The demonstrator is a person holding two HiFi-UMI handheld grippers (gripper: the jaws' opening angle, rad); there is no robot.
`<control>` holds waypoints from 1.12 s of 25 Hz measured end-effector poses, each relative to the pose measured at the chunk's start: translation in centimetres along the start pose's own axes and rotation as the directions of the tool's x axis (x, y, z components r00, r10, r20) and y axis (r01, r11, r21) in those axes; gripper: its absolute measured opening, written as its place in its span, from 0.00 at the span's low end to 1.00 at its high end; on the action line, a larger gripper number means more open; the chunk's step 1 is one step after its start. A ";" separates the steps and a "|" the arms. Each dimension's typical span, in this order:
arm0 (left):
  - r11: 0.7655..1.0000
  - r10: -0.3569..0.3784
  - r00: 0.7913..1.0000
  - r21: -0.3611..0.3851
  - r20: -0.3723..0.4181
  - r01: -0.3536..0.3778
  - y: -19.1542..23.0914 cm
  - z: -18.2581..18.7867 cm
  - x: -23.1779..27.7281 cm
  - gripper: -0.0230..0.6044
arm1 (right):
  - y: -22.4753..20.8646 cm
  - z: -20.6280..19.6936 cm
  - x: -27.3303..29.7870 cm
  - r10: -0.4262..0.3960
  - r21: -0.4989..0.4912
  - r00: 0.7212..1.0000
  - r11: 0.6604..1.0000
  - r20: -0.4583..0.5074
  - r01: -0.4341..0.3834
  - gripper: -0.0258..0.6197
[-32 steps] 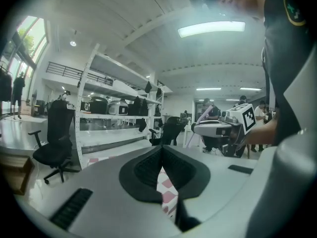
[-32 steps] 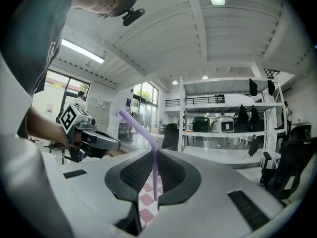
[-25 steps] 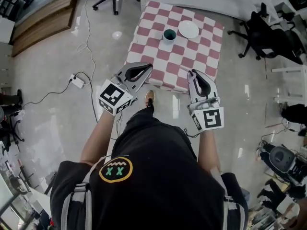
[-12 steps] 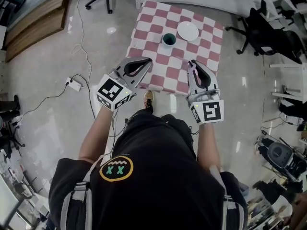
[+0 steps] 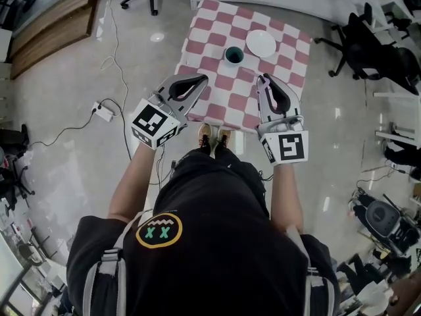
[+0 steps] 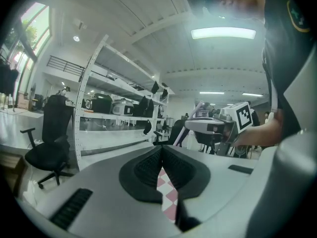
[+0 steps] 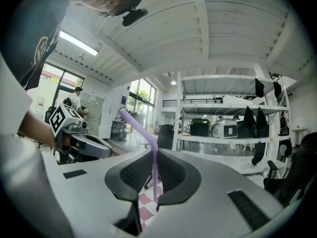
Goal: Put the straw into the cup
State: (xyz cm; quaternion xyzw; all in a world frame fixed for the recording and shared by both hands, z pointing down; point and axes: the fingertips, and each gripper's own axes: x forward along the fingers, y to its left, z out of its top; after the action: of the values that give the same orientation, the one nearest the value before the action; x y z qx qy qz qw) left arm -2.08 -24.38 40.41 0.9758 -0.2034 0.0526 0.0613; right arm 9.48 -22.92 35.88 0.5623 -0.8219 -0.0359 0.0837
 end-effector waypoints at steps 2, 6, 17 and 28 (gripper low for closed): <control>1.000 0.014 1.000 0.003 0.005 -0.014 0.2 0.3 0.4 0.06 | -0.6 0.2 0.4 0.007 -0.003 1.000 1.000 0.009 -0.007 0.13; 0.999 0.036 0.999 0.011 0.011 -0.036 0.7 0.7 1.8 0.06 | -1.9 0.3 1.4 0.022 -0.019 1.000 1.000 0.022 -0.022 0.13; 0.998 0.063 0.998 0.018 0.011 -0.064 1.9 1.0 5.8 0.06 | -5.5 -3.3 5.1 0.032 -0.006 0.999 0.999 -0.010 -0.032 0.13; 0.997 0.076 0.997 0.022 -0.007 -0.076 3.0 0.6 7.3 0.06 | -6.7 -8.3 9.0 0.030 0.018 0.997 0.999 -0.071 -0.029 0.13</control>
State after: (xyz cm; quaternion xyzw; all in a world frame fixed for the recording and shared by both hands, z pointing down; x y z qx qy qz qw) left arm 3.42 -30.09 41.07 0.9677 -0.2394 0.0610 0.0497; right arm 13.93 -33.40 43.93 0.5516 -0.8269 -0.0077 0.1086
